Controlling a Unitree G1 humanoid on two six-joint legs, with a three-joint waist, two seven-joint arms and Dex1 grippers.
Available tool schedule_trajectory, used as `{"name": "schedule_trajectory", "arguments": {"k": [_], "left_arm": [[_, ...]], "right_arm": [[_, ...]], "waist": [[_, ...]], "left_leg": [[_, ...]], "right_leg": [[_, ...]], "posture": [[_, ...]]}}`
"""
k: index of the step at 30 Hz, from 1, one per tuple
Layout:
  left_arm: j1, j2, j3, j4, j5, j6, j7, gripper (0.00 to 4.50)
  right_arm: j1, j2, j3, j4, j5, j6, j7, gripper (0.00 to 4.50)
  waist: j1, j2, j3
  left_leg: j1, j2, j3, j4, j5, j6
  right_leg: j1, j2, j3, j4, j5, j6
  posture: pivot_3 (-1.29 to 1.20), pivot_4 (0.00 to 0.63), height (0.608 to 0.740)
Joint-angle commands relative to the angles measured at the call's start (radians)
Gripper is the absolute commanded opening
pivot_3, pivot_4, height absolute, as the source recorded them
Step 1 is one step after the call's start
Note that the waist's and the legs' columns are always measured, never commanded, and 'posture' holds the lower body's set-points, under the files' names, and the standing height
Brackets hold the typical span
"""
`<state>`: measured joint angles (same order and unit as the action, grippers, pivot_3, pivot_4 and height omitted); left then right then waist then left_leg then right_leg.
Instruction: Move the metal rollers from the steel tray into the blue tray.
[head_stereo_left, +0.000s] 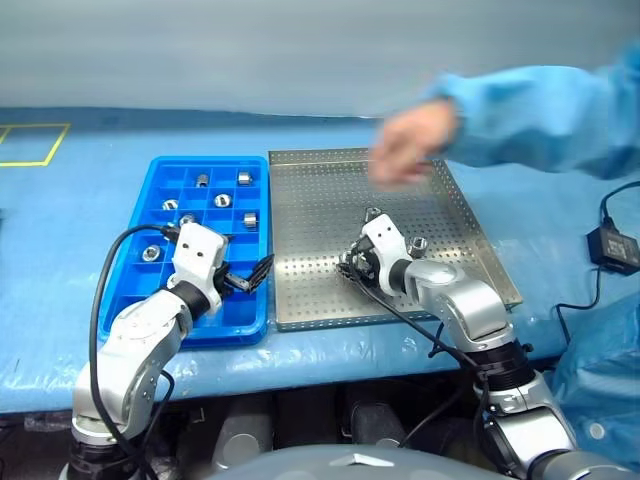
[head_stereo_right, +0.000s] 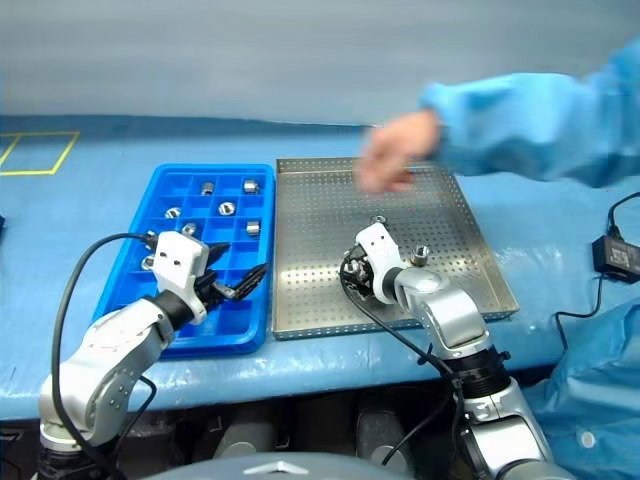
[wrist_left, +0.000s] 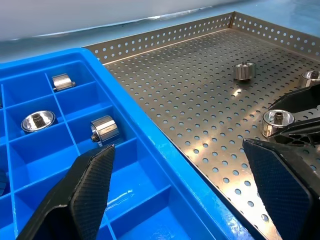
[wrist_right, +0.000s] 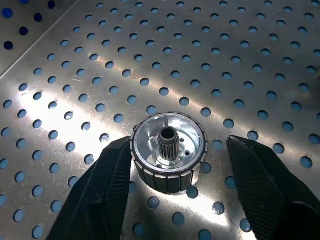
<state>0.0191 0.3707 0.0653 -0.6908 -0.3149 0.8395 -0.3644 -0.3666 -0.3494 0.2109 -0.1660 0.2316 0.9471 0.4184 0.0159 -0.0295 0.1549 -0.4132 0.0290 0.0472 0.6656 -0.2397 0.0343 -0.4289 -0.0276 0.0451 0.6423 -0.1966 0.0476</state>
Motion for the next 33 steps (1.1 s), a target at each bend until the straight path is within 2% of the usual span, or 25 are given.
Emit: {"name": "schedule_trajectory", "arguments": {"k": [1,2,15,22,28,33], "left_arm": [[0.001,0.008,-0.009,-0.010,0.000,-0.014,0.008,4.50],[0.003,0.009,-0.008,-0.010,-0.001,-0.014,0.009,4.50],[0.064,0.014,0.017,-0.054,-0.018,-0.017,0.029,4.50],[0.141,0.022,0.091,-0.094,-0.016,-0.018,0.054,4.50],[0.196,0.005,0.149,-0.131,-0.023,-0.023,0.081,4.50],[0.221,-0.009,0.175,-0.151,-0.025,-0.027,0.105,4.50]], "right_arm": [[0.001,-0.010,-0.007,-0.046,0.000,-0.008,0.010,1.88],[0.001,-0.012,-0.005,-0.048,-0.004,-0.012,0.010,1.69],[-0.040,0.002,-0.013,-0.106,0.010,-0.110,0.052,1.69],[-0.081,0.009,0.035,-0.096,0.028,-0.152,0.129,1.69],[-0.193,0.085,0.113,0.017,0.011,-0.222,0.200,1.69],[-0.337,0.198,0.170,0.238,-0.039,-0.354,0.232,1.69]], "waist": [[0.000,0.000,0.000],[0.000,0.000,0.000],[0.004,0.000,0.000],[0.008,0.000,0.000],[0.015,0.001,0.001],[0.025,0.001,0.001]], "left_leg": [[0.000,0.000,0.000,0.000,0.000,0.000],[0.000,0.000,0.000,0.000,0.000,0.000],[0.000,0.001,0.000,-0.001,0.000,0.000],[0.000,0.001,0.000,-0.002,0.000,0.000],[0.000,0.002,0.000,-0.002,0.000,0.000],[0.000,0.002,-0.001,-0.002,0.000,0.000]], "right_leg": [[0.000,0.000,0.000,0.000,0.000,0.000],[0.000,0.000,0.000,0.000,0.000,0.000],[0.000,0.000,0.000,0.000,-0.002,0.003],[-0.001,0.000,-0.001,0.000,-0.002,0.002],[-0.001,0.000,-0.001,0.000,-0.002,0.001],[-0.001,-0.001,-0.002,0.000,-0.001,-0.001]], "posture": [[0.10,0.150,0.740],[0.10,0.150,0.740],[0.14,0.150,0.740],[0.18,0.150,0.740],[0.21,0.150,0.740],[0.25,0.150,0.740]]}}
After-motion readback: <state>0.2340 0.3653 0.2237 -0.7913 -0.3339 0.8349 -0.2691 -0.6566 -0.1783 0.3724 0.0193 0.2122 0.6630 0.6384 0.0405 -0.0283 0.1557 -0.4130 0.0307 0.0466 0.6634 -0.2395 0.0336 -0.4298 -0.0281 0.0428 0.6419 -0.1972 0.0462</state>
